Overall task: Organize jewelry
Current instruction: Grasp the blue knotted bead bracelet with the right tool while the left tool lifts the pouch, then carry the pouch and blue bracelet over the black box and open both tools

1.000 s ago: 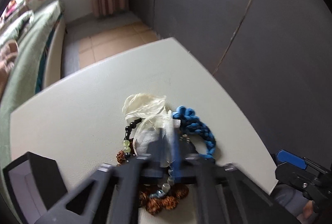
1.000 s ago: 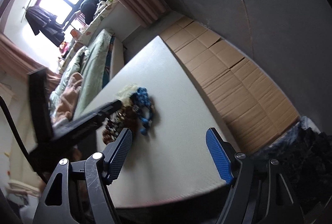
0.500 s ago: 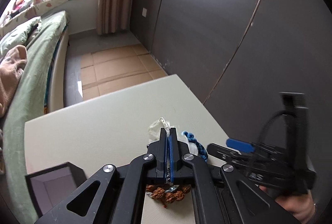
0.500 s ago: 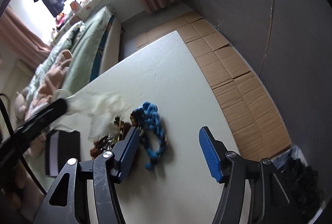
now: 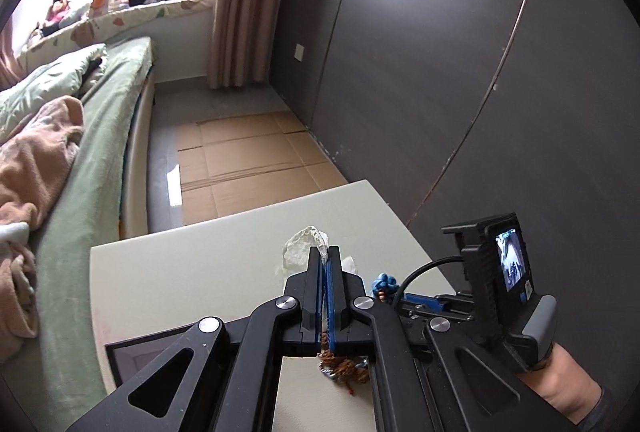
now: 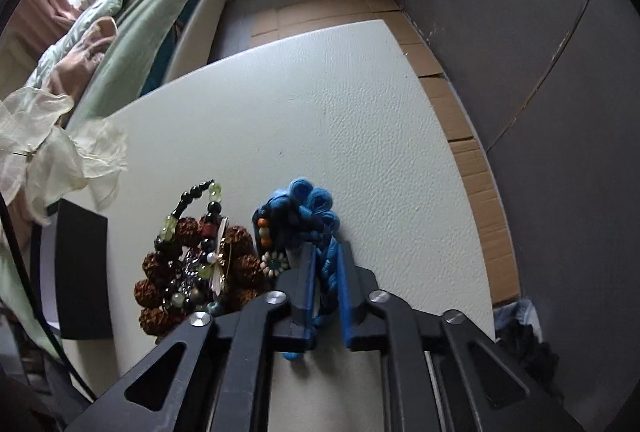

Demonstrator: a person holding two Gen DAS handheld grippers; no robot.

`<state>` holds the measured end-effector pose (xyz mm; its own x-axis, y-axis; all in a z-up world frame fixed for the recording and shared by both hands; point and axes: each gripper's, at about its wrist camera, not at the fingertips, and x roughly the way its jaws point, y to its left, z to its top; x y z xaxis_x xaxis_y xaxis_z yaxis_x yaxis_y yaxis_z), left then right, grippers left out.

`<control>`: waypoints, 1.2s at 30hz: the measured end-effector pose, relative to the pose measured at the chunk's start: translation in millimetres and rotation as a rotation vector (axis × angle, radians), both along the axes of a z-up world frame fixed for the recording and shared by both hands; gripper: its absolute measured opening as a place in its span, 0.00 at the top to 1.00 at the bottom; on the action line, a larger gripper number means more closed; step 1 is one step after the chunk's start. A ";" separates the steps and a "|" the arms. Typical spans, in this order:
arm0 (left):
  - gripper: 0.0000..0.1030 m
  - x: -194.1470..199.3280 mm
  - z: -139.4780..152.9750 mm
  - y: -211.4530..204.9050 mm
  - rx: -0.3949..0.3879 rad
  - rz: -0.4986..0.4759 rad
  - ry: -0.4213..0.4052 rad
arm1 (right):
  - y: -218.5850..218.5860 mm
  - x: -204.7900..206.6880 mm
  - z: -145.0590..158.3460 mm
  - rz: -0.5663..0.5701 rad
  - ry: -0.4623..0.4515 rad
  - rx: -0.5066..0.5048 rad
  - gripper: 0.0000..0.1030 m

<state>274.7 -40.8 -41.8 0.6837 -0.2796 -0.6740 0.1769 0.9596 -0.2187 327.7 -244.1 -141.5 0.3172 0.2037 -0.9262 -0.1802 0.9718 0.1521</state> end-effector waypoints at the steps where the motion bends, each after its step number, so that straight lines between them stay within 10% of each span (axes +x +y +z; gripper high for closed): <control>1: 0.99 -3.2 1.2 3.6 -0.002 0.005 -0.002 | -1.1 -1.2 1.5 -0.008 -0.003 0.013 0.91; 21: 0.99 -58.0 38.7 70.8 -0.014 0.105 -0.096 | -0.1 -65.1 96.1 -0.030 -0.321 0.338 0.91; 36: 0.99 -62.9 6.4 99.0 -0.013 0.193 -0.005 | 41.6 -79.8 116.0 0.113 -0.396 0.478 0.91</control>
